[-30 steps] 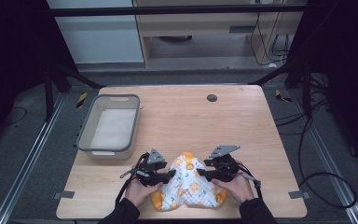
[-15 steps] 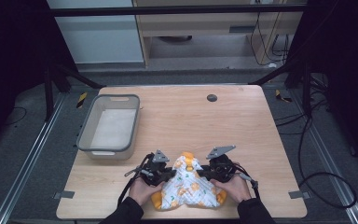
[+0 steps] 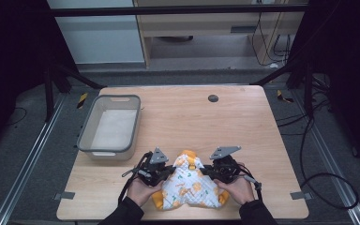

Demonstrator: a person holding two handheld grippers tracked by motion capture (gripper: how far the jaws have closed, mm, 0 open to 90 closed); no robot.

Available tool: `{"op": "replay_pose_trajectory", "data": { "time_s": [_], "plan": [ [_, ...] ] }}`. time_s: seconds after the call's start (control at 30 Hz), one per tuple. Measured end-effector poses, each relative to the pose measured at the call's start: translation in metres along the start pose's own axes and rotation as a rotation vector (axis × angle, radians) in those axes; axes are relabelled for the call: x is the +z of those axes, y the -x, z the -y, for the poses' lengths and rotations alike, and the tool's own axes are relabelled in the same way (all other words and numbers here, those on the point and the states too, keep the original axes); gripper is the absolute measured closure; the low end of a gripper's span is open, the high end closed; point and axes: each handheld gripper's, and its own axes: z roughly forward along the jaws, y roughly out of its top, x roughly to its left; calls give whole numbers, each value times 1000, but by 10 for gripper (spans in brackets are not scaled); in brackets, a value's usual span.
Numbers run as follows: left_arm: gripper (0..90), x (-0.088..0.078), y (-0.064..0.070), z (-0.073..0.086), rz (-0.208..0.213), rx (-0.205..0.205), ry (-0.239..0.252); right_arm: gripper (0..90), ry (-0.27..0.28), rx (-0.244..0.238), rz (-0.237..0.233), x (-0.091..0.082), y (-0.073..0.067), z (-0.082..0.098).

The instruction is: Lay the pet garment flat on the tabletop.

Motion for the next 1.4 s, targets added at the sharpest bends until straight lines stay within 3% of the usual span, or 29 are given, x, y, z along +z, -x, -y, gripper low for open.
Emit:
{"op": "replay_pose_trajectory", "data": {
  "time_s": [0.2, 0.4, 0.47, 0.7, 0.87, 1.17, 1.4],
  "plan": [
    [886, -21, 8, -10, -12, 22, 77, 819, 80, -16, 16, -14, -4, -4],
    [886, -35, 17, -18, -13, 47, 120, 822, 135, -39, 57, -28, -12, -8],
    [886, -41, 19, -20, -14, 52, 138, 823, 163, -29, 49, -35, -15, -10],
    [886, -63, 22, -29, -11, 63, 200, 825, 236, -52, 51, -61, -25, -23],
    [887, -73, 20, -40, -26, 62, 235, 825, 260, -68, 66, -66, -27, -33],
    [888, -76, 12, -54, -18, 33, 267, 822, 293, -48, 83, -68, -20, -46],
    [888, -61, 15, -45, -13, 37, 224, 820, 252, -36, 88, -55, -15, -30]
  ]
}}
